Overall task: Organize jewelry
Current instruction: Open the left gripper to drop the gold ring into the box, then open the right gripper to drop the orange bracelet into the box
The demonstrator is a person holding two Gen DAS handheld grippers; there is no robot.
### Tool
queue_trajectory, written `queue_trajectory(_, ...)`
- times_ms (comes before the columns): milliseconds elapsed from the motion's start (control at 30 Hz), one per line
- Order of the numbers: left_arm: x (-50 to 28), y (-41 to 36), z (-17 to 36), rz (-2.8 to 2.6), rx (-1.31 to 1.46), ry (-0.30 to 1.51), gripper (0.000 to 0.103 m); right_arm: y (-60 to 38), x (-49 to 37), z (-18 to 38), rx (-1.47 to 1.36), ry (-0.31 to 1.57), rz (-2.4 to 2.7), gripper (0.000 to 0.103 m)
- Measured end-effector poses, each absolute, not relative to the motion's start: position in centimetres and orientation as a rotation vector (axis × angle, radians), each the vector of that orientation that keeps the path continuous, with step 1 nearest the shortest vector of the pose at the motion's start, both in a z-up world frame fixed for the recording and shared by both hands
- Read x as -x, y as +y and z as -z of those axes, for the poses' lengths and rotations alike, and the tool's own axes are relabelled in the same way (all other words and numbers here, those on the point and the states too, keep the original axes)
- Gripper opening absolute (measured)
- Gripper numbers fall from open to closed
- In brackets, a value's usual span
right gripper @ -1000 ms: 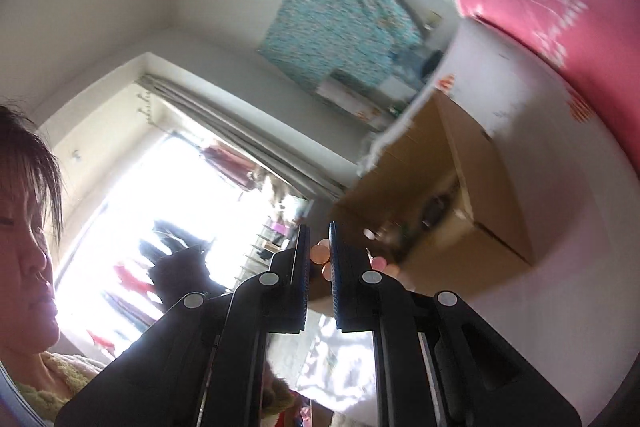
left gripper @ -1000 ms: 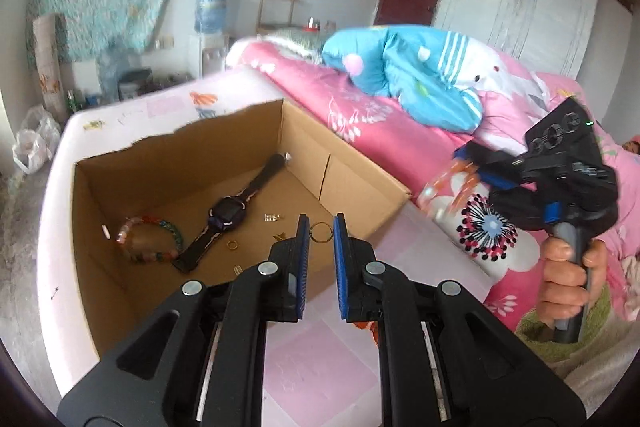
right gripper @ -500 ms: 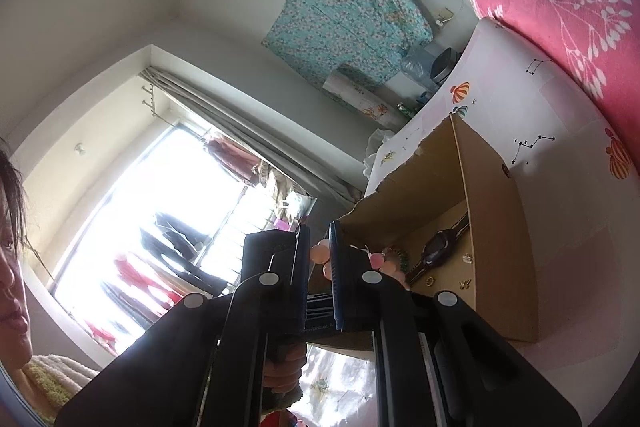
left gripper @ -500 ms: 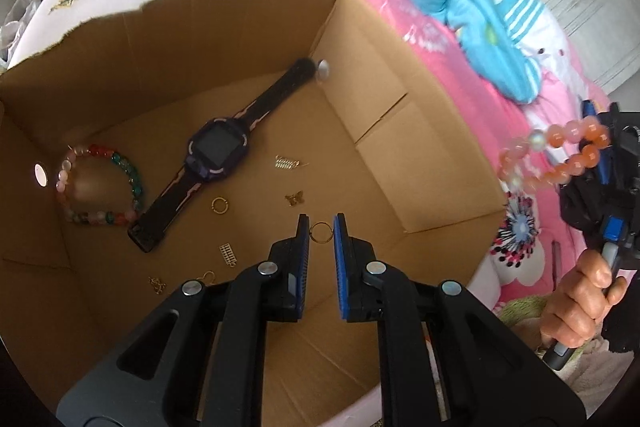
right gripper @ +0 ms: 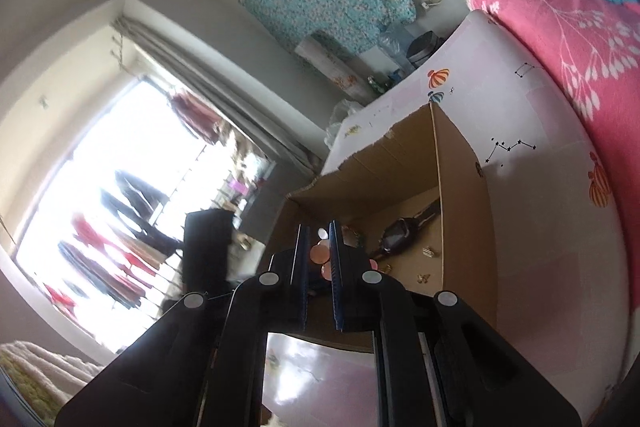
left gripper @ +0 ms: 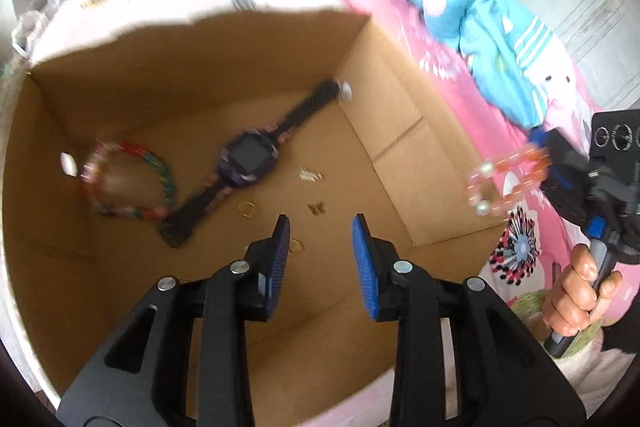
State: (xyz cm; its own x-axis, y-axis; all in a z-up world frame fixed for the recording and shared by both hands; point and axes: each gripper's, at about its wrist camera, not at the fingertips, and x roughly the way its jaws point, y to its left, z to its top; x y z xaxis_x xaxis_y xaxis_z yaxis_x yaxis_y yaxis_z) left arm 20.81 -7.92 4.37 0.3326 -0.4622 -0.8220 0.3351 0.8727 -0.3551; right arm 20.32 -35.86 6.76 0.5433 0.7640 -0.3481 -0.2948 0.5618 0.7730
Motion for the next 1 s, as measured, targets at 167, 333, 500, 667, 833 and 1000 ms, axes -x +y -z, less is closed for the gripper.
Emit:
queue_trajectory(167, -17.9, -4.3, -7.4, 0.459, 0.145, 0.973, 0.036, -33.0, -21.4, -7.1, -0.554, 0.867, -0.700, 0.010)
queue_trajectory(333, -15.1, -0.4, -8.9, 0.391, 0.183, 0.891, 0.038, -29.8, -22.6, -6.1, -0.422, 0.998, -0.695, 0.010)
queue_trajectory(500, -13.2, 2.2, -9.2, 0.334, 0.193, 0.847, 0.038, -26.6, -23.6, -4.7, -0.230, 1.149, -0.648, 0.010)
queue_trajectory(667, -12.3, 3.2, -9.0, 0.327, 0.204, 0.820, 0.040, -24.2, -24.8, -2.9, 0.054, 1.313, -0.526, 0.010)
queue_trajectory(833, -11.8, 4.0, -8.6, 0.325, 0.208, 0.798, 0.043, -22.7, -24.6, -3.3, 0.311, 1.272, -0.409, 0.011)
queue_trajectory(1000, -11.2, 5.1, -8.3, 0.308, 0.220, 0.783, 0.044, -23.1, -24.5, -5.3, 0.345, 1.174, -0.349, 0.011)
